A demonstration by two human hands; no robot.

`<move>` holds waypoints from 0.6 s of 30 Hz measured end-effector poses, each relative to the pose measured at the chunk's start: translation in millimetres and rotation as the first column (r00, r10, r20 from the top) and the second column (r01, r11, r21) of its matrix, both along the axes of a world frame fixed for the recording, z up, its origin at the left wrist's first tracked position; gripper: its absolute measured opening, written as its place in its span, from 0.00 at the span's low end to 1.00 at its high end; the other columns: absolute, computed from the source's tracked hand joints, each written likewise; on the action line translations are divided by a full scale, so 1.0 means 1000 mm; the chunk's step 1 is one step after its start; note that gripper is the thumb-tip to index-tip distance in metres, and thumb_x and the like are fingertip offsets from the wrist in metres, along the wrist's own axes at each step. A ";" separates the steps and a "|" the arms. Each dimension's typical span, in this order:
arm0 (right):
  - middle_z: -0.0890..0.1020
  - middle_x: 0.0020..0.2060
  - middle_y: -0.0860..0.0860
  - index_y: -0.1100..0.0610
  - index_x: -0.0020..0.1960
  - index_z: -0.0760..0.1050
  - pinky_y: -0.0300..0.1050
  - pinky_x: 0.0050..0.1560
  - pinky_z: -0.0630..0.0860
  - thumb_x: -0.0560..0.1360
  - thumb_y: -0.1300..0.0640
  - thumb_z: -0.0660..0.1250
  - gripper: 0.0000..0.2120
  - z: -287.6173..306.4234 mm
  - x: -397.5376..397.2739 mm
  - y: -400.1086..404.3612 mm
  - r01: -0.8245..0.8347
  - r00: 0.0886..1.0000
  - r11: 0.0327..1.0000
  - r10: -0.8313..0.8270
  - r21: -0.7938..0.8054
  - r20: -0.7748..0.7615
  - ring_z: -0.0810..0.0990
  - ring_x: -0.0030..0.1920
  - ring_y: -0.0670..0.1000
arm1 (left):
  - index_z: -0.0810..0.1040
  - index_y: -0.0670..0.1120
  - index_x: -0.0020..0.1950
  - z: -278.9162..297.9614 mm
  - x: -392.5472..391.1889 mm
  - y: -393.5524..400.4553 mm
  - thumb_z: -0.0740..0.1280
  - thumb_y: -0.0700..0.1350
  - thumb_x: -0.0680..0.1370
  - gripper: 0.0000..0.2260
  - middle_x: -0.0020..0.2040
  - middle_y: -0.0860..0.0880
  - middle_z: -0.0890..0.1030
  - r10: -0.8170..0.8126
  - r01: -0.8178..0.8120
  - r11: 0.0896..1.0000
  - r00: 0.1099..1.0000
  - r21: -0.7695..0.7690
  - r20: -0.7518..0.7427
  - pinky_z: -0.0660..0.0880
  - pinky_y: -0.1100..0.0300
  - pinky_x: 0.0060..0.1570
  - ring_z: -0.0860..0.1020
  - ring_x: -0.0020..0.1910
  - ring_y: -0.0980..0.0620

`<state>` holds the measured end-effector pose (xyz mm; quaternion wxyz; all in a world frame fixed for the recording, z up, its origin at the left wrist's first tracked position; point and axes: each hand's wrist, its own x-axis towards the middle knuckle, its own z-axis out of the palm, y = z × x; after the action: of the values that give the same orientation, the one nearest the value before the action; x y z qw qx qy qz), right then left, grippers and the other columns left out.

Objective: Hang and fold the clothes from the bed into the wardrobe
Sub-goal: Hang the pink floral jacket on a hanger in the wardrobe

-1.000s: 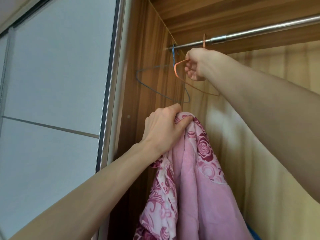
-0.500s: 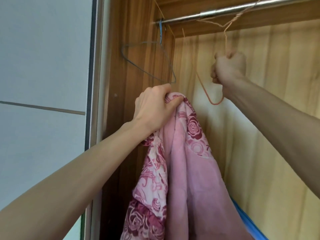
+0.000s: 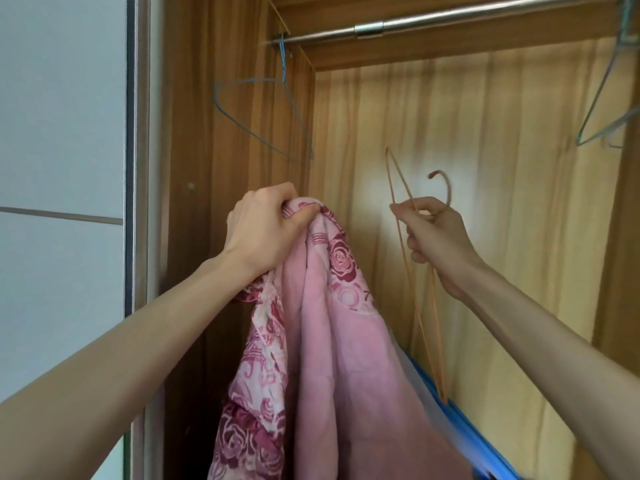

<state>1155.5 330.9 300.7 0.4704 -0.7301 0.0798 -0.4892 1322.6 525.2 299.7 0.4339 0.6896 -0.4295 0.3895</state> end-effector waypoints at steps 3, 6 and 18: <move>0.64 0.29 0.49 0.58 0.50 0.81 0.38 0.25 0.58 0.85 0.48 0.61 0.16 -0.011 -0.011 -0.009 0.009 1.000 1.000 -0.009 -0.028 0.016 0.61 0.27 0.48 | 0.75 0.50 0.40 -0.007 -0.003 0.003 0.70 0.60 0.80 0.17 0.34 0.53 0.79 0.008 -0.008 1.000 1.000 -0.005 -0.020 0.72 0.51 0.38 0.79 0.40 0.47; 0.60 0.29 0.49 0.61 0.51 0.83 0.40 0.26 0.53 0.86 0.50 0.61 0.18 -0.022 -0.032 -0.017 -0.095 0.995 0.994 0.094 -0.060 -0.024 0.57 0.26 0.47 | 0.76 0.49 0.39 -0.010 -0.005 0.010 0.71 0.60 0.79 0.17 0.35 0.52 0.80 -0.002 0.002 1.000 1.000 0.005 -0.023 0.77 0.47 0.40 0.80 0.39 0.48; 0.55 0.26 0.47 0.62 0.40 0.82 0.28 0.23 0.51 0.72 0.51 0.73 0.13 -0.063 -0.079 -0.047 -0.504 0.783 0.845 0.535 0.181 -0.317 0.53 0.21 0.42 | 0.75 0.43 0.36 -0.003 -0.003 0.055 0.73 0.56 0.79 0.20 0.33 0.52 0.72 -0.124 0.135 0.961 0.991 0.244 -0.059 0.68 0.55 0.37 0.69 0.34 0.56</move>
<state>1076.0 284.0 238.2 0.5955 -0.7787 -0.0196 -0.1964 1319.1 579.9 296.9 0.3784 0.7170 -0.5093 0.2889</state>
